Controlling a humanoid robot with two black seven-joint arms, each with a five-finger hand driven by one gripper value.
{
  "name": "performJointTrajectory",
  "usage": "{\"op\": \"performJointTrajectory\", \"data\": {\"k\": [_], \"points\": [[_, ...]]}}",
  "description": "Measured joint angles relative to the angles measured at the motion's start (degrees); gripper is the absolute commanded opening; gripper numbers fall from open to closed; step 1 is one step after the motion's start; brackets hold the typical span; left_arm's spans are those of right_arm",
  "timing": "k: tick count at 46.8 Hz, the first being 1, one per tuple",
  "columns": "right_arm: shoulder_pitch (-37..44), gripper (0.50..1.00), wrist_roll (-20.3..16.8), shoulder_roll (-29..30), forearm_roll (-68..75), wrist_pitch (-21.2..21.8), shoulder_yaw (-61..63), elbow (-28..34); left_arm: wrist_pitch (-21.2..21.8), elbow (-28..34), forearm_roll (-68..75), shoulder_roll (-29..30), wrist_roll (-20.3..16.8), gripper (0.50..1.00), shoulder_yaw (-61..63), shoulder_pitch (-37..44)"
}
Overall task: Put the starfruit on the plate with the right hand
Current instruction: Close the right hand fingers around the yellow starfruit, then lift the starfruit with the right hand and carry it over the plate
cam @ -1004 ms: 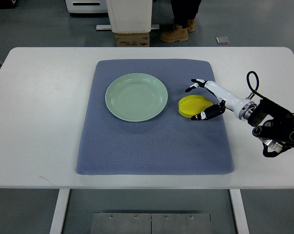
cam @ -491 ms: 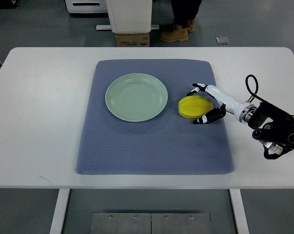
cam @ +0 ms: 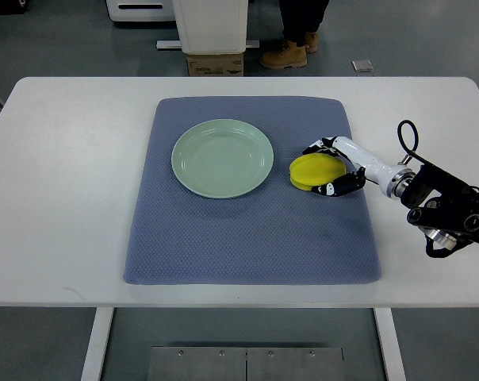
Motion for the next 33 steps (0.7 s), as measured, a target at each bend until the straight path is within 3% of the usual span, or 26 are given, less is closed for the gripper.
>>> {"op": "performJointTrajectory", "data": {"k": [9,33], "points": [[0.2,0.500,0.2,0.0,-0.1,0.0,-0.7,0.0,0.0,0.0,0.0,0.0,0.0,1.000,0.0,0.0],[2.0,0.500,0.8,-1.3,1.8,0.5,0.0,0.3,0.0,0.0,0.0,0.0,0.0,1.000,0.0,0.0]]}}
